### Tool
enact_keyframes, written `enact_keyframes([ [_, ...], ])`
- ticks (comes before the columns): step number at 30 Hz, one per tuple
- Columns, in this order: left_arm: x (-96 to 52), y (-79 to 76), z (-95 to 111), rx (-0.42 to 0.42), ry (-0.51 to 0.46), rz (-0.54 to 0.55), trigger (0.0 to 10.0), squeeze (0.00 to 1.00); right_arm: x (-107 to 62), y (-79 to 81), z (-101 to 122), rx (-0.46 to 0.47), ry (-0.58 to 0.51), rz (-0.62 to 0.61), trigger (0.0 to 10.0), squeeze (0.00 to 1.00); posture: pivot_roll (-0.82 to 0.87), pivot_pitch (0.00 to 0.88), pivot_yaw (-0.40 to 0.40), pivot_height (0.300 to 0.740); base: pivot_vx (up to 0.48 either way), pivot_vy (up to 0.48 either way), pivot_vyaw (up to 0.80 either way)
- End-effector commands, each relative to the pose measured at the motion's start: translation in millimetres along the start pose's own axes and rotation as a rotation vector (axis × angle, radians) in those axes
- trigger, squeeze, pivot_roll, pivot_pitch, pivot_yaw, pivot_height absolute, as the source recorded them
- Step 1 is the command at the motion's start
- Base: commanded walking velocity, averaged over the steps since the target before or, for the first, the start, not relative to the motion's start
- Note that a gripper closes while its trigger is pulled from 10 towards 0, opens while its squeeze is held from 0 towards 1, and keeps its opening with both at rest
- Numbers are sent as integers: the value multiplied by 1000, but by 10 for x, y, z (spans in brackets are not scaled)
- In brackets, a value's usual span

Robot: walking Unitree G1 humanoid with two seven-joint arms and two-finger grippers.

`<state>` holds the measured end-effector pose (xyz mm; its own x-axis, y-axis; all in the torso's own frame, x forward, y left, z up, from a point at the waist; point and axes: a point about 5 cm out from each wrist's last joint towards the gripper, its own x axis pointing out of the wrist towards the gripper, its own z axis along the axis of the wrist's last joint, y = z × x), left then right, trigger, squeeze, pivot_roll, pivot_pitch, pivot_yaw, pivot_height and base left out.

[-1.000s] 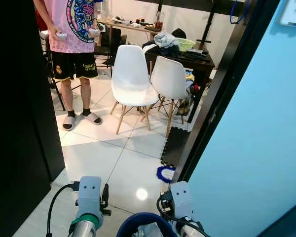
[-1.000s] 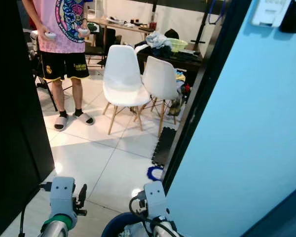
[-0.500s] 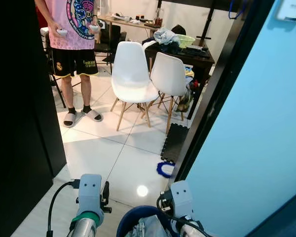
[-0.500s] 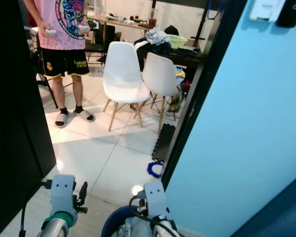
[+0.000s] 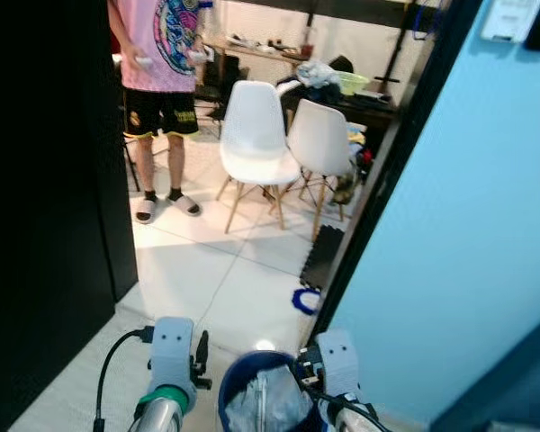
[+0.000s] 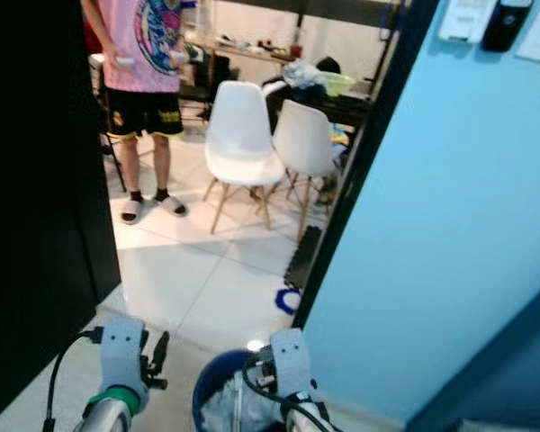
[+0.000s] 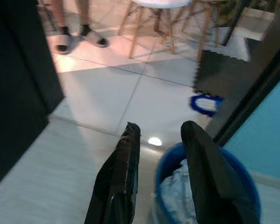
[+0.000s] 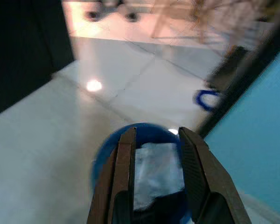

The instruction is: Clean up the room

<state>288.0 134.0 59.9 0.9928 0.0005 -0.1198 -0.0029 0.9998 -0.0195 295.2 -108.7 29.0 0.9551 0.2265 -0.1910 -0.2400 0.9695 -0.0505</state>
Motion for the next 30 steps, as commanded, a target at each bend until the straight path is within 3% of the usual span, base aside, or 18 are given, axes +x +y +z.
enact_keyframes([
  [1,-26,-24,-53,-8,20,-2,10000,0,-30,-56,-47,8,19,-20,10000,0,10,15,-33,740,-270,0,0],
  [19,12,-41,-70,10,41,-8,10000,0,-39,-64,-67,21,29,-39,10000,0,9,4,-24,740,-30,0,0],
  [30,16,-56,-71,-5,46,-15,10000,0,-37,-63,-63,22,27,-45,10000,0,6,0,-16,740,0,0,-800],
])
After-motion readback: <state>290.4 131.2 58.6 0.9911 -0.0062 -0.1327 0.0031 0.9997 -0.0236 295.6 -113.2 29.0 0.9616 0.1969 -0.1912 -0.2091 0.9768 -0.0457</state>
